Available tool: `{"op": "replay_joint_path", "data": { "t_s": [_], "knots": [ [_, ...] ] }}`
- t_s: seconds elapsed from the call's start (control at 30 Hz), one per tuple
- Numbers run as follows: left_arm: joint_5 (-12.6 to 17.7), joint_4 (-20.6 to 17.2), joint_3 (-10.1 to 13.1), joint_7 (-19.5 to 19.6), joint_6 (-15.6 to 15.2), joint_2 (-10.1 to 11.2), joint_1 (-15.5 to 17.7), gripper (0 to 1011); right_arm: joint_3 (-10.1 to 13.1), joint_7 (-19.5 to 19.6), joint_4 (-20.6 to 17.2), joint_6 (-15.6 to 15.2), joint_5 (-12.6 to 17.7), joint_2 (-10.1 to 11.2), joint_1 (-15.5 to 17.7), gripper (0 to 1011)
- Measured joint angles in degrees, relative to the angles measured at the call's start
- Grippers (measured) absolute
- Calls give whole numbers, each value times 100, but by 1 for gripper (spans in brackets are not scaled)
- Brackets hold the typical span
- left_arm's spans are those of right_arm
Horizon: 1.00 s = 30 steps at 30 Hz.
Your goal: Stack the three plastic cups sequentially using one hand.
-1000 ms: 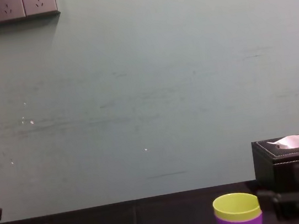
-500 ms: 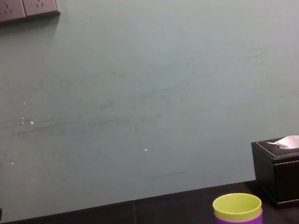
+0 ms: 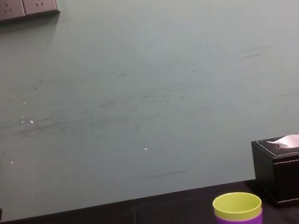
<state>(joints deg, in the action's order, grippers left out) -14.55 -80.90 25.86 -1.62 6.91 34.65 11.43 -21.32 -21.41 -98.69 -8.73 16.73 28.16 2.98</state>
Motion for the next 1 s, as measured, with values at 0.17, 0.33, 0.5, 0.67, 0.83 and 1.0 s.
{"op": "replay_joint_path", "data": {
  "t_s": [0.17, 0.33, 0.5, 0.67, 0.83, 1.0],
  "knots": [
    [0, 0, 0, 0, 0, 0, 0, 1000, -123, 29, 185, -24, -131, -188, -216, 1002],
    [0, 0, 0, 0, 0, 0, 0, 1000, -210, 63, 358, -59, -237, -371, -404, 1002],
    [0, 0, 0, 0, 0, 0, 0, 1000, -252, 105, 481, -101, -296, -520, -531, 1002],
    [0, 0, 0, 0, 0, 0, 0, 1000, -279, 125, 578, -135, -353, -633, -636, 1000],
    [0, 0, 0, 0, 0, 0, 0, 1000, -282, 169, 700, -144, -383, -761, -707, 1002],
    [0, 0, 0, 0, 0, 0, 0, 1000, -276, 200, 767, -146, -412, -843, -742, 1002]
  ]
}}
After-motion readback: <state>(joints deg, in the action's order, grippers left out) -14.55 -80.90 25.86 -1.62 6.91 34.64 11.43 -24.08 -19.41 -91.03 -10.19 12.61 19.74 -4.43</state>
